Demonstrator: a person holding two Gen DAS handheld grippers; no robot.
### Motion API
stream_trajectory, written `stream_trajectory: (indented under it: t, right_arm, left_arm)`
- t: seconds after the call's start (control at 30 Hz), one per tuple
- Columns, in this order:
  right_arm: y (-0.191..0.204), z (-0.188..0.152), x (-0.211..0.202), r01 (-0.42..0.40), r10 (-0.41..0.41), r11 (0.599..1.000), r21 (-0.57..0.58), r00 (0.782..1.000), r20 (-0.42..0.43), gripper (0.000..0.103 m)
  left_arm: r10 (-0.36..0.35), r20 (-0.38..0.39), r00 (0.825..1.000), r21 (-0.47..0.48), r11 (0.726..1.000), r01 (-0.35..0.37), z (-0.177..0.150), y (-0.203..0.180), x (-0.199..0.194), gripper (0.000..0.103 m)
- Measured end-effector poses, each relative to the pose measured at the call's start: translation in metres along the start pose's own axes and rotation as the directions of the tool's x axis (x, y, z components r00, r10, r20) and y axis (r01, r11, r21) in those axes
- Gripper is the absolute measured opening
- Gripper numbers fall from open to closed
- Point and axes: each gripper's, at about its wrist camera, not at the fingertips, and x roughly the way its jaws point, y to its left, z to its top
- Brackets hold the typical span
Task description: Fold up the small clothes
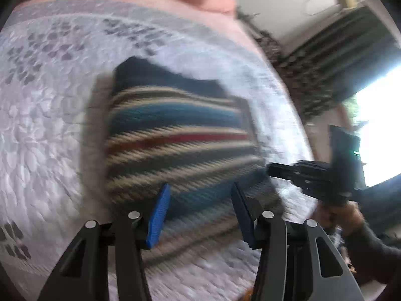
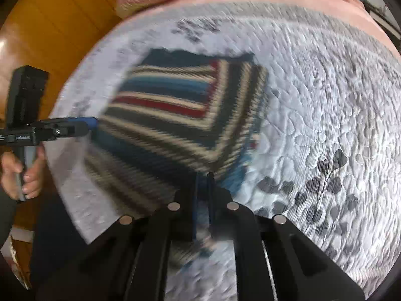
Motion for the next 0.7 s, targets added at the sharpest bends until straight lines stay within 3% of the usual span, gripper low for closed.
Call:
stream_trajectory:
  t: [0.07,0.13,0.23,0.4,0.47,0.5,0.57,0.7]
  right_arm:
    - [0.011,-0.014,-0.007,0.015,-0.015,0.999,-0.033,1.000,-0.002,0.007]
    - [0.010,-0.024,0.011,0.069,-0.072,0.997,-0.039,0.996,-0.061,0.007]
    - [0.008,-0.029,0.024,0.105,-0.107,0.994,-0.037,0.992,-0.067,0.007]
    - [0.025,-0.035,-0.018,0.095,-0.095,0.995,-0.021,0.995,-0.004,0.009]
    - [0.031,-0.047,-0.012,0.110,-0.111,0.993,-0.034,0.993,-0.025,0.009]
    - [0.031,-0.052,-0.006,0.121,-0.122,0.992,-0.030,0.991,-0.048,0.009]
    - [0.025,-0.059,0.025,0.172,-0.174,0.985,-0.021,0.979,-0.105,0.007]
    - [0.027,-0.060,0.009,0.163,-0.160,0.986,0.041,0.985,-0.067,0.008]
  left_arm:
    - [0.055,-0.008,0.998,0.027,0.998,-0.054,-0.014,-0.002,-0.006,0.051]
    - [0.142,-0.065,0.988,0.000,0.990,-0.142,-0.022,0.012,0.014,0.051]
    - [0.144,-0.075,0.987,-0.012,0.989,-0.145,-0.031,0.020,0.025,0.051]
    - [0.068,-0.011,0.998,-0.048,0.996,-0.069,-0.051,0.008,-0.011,0.054]
    - [0.101,-0.021,0.995,-0.067,0.993,-0.102,-0.061,0.014,-0.008,0.058]
    - [0.139,-0.056,0.989,-0.105,0.984,-0.144,-0.067,0.025,0.004,0.058]
    - [0.145,-0.108,0.984,-0.151,0.975,-0.160,-0.073,0.040,0.024,0.058]
    - [0.151,-0.076,0.986,-0.134,0.978,-0.160,-0.079,0.023,0.015,0.064]
